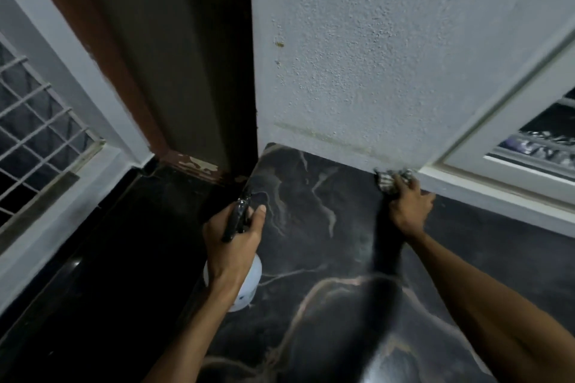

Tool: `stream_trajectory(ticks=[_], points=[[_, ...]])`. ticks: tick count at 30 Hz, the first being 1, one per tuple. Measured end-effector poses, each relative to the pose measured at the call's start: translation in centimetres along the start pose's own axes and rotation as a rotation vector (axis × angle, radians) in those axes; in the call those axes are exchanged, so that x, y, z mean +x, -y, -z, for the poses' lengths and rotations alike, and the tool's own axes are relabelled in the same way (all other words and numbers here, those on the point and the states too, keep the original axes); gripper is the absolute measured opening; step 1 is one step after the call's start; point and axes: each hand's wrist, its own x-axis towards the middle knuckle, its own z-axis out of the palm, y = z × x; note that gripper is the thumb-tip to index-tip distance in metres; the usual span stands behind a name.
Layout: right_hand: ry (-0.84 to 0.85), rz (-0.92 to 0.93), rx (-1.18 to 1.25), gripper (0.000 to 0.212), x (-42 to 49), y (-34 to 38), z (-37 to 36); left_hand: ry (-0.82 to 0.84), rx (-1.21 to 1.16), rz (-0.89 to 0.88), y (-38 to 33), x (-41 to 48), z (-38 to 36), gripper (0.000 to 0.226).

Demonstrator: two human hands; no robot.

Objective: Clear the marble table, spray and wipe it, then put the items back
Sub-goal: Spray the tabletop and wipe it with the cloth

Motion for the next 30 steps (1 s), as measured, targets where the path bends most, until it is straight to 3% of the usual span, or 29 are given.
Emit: stream_trajectory(ticks=[4,6,9,13,15,16,19,20,22,25,27,30], points=[[-0.035,-0.365,0.053,0.060,-3.3,-11.1,3.8,0.053,-0.006,-0.005,-1.5,-2.3,-0.9,0.029],[-0.019,-0.330,0.053,0.062,-5.4,-11.2,4.2,0.052,0.001,-0.009,-2.1,-3.6,-1.2,0.031],[0.030,0.052,0.039,0.066,-9.6,-5.2,3.0,0.044,0.025,-0.018,-2.6,-5.7,-1.1,0.031],[0.306,0.686,0.098,0.070,-17.7,3.5,1.6,0.034,0.040,-0.012,-2.9,-9.8,-0.1,0.028],[0.376,0.844,0.129,0.077,-19.4,4.3,1.6,0.010,0.030,0.024,-2.4,-12.0,0.9,0.026],[0.349,0.797,0.164,0.076,-19.0,4.0,1.9,0.000,0.039,0.029,-2.2,-13.0,1.5,0.026],[0.215,0.380,0.205,0.071,-17.8,2.1,2.4,-0.051,0.037,0.042,-1.0,-15.9,3.7,0.023],[0.211,0.344,0.155,0.070,-18.4,2.2,2.4,-0.076,0.030,0.049,-0.6,-16.6,4.5,0.023],[0.245,0.556,0.083,0.070,-21.4,3.7,1.8,-0.119,0.042,0.063,0.0,-17.5,5.6,0.025],[0.434,0.979,0.091,0.072,-26.0,6.7,0.2,-0.160,0.062,0.106,1.3,-18.5,7.6,0.028],[0.390,0.958,0.095,0.072,-23.7,9.0,0.0,-0.156,0.057,0.126,2.1,-18.4,8.9,0.028],[0.264,0.670,0.042,0.059,-16.4,13.5,-0.8,-0.167,0.029,0.157,3.6,-17.4,11.1,0.027]])
